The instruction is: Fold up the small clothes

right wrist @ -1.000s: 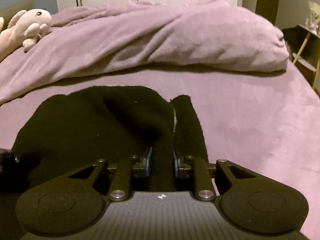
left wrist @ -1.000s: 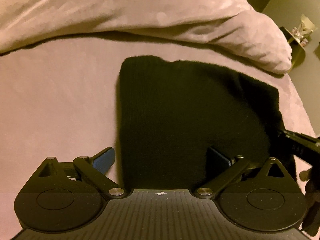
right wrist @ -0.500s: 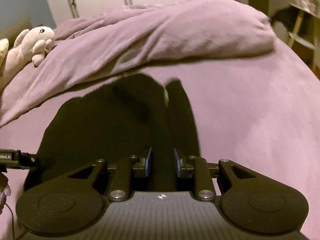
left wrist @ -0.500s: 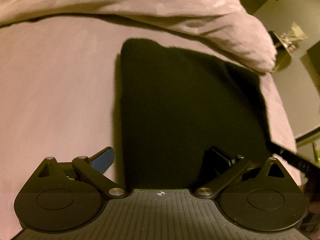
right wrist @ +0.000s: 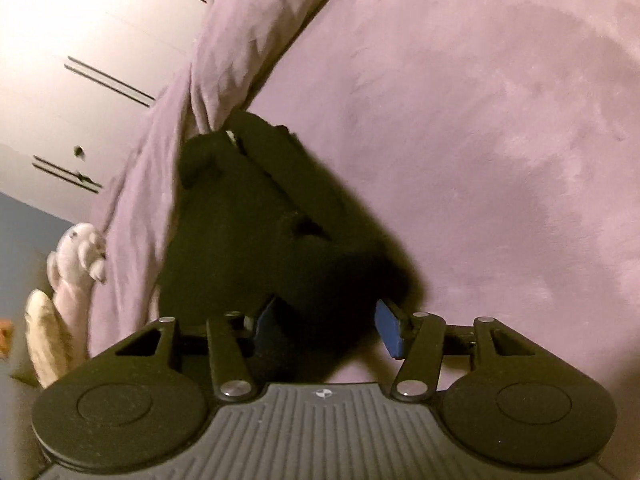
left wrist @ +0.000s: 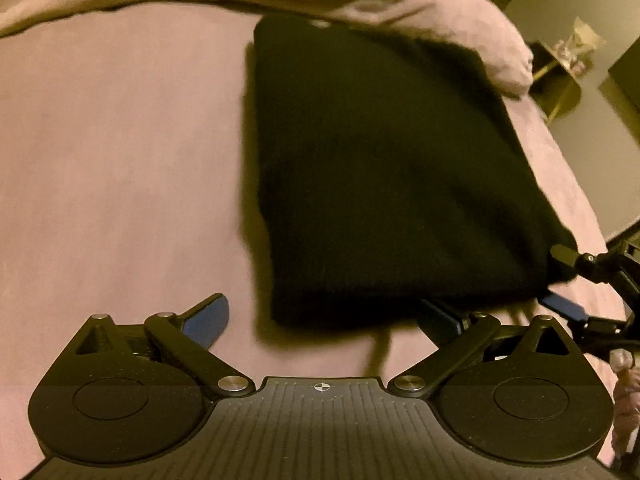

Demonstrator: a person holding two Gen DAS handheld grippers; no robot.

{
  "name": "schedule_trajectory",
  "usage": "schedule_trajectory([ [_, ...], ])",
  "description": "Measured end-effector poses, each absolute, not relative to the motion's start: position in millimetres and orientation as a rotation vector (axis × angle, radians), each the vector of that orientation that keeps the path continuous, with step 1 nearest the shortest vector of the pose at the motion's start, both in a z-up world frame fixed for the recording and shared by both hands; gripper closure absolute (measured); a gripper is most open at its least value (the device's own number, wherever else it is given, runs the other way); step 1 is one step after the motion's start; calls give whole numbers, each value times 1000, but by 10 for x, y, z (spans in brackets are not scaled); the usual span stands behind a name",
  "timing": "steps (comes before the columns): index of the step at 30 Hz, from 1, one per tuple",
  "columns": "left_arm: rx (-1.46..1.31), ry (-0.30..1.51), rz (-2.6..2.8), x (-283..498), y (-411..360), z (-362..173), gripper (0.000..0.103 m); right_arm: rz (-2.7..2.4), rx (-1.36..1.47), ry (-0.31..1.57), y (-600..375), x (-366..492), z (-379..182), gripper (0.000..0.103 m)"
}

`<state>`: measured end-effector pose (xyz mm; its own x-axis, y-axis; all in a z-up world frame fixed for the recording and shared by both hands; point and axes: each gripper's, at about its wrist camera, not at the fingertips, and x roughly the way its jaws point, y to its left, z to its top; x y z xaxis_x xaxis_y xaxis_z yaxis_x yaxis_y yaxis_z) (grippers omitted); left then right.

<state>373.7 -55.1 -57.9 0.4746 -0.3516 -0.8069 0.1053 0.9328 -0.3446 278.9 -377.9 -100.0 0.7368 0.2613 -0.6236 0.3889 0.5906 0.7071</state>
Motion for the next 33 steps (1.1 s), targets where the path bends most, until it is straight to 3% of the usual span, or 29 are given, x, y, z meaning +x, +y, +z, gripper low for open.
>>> schedule_trajectory([
  [2, -260, 1020, -255, 3756, -570, -612, 6, -91, 989, 733, -3767, 2813, -1010, 64],
  [4, -230, 1018, -207, 3792, -586, -638, 19, -98, 1023, 711, -3789, 2827, -1028, 68],
  [9, -241, 998, -203, 3790, -509, -631, 31, -109, 1089, 720, -3866, 2893, -1141, 67],
  [15, -292, 993, -200, 3812, -462, -627, 38, -79, 1227, 627, -3946, 2798, -1198, 61],
  [17, -336, 1000, -202, 3821, -415, -618, 42, -78, 1185, 624, -3937, 2784, -1150, 72],
  [21, -358, 1028, -232, 3843, -330, -549, 41, -72, 902, 740, -3913, 2888, -941, 74],
  [23, -333, 1056, -267, 3859, -252, -503, 33, -80, 724, 764, -3924, 2931, -789, 57],
  [24, -327, 1070, -281, 3874, -202, -480, 25, -96, 626, 767, -3921, 2961, -716, 53],
  [27, -334, 1096, -309, 3927, -34, -398, 17, -43, 525, 770, -4021, 3099, -565, 40],
  [29, -341, 1081, -350, 3987, 6, -345, 16, 45, 566, 792, -4085, 3296, -545, 17],
  [33, -354, 1059, -421, 4193, -14, -269, 16, 167, 495, 828, -4027, 3768, -591, 13],
])
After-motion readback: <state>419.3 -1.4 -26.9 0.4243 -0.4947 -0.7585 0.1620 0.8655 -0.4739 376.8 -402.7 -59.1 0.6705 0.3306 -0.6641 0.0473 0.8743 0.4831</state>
